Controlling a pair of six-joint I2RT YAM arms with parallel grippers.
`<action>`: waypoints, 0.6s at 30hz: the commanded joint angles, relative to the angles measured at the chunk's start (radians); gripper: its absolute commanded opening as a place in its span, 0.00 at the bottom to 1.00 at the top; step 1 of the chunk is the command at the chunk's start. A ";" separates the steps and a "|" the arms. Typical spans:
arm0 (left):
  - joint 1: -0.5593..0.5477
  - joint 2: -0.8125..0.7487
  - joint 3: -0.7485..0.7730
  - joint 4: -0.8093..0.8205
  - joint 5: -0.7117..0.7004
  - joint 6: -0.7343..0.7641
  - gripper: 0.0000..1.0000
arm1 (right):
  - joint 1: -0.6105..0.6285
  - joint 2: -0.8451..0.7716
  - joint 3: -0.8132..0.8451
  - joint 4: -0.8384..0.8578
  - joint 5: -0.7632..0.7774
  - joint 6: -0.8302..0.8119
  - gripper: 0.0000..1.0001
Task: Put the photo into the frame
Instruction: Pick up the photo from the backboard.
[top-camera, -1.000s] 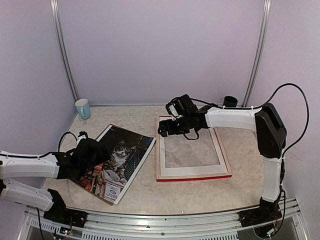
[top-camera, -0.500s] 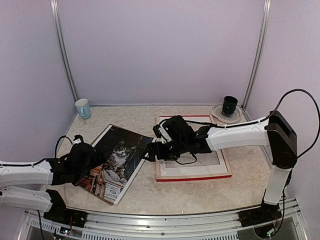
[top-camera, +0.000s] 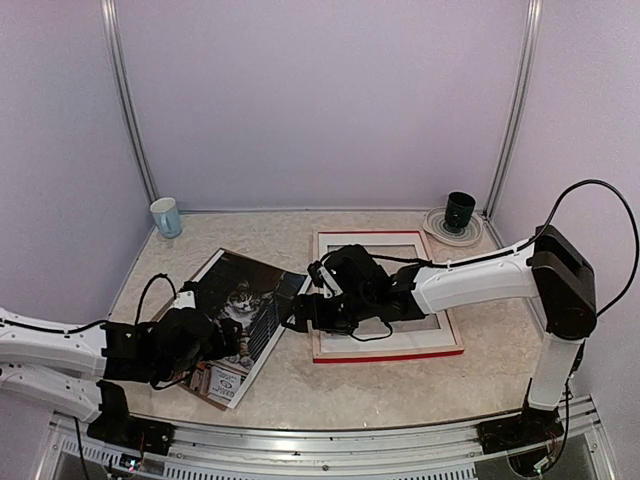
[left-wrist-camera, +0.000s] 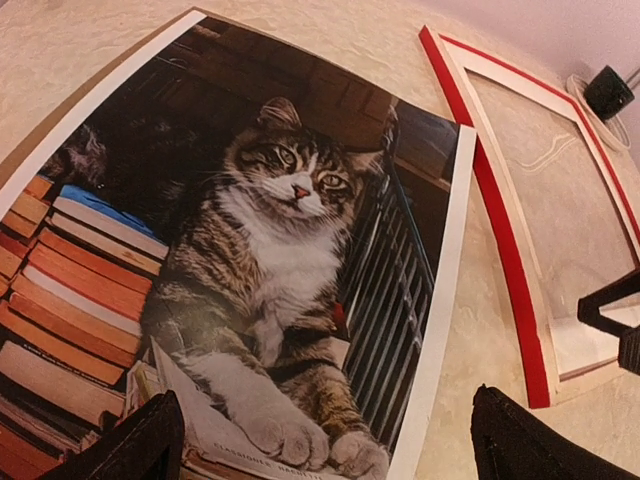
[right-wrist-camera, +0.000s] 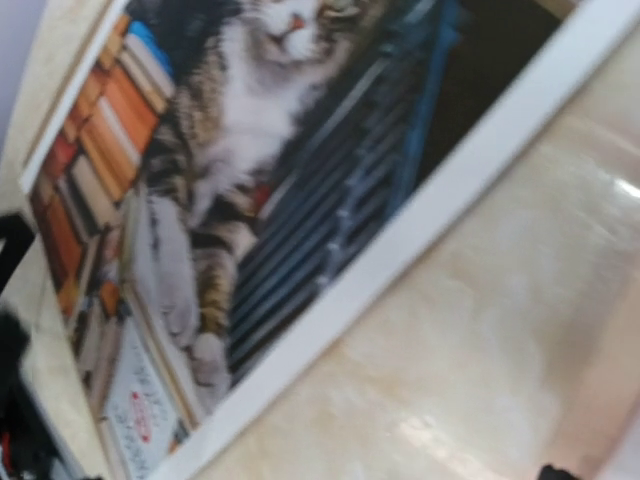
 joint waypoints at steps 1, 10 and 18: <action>-0.118 0.071 0.060 -0.115 -0.051 -0.026 0.99 | 0.001 -0.070 -0.036 -0.006 0.057 0.004 0.95; -0.287 0.256 0.197 -0.169 -0.089 0.027 0.99 | -0.060 -0.182 -0.155 0.001 0.089 0.001 0.99; -0.303 0.449 0.321 -0.242 -0.018 0.080 0.99 | -0.138 -0.317 -0.251 -0.015 0.114 -0.020 0.99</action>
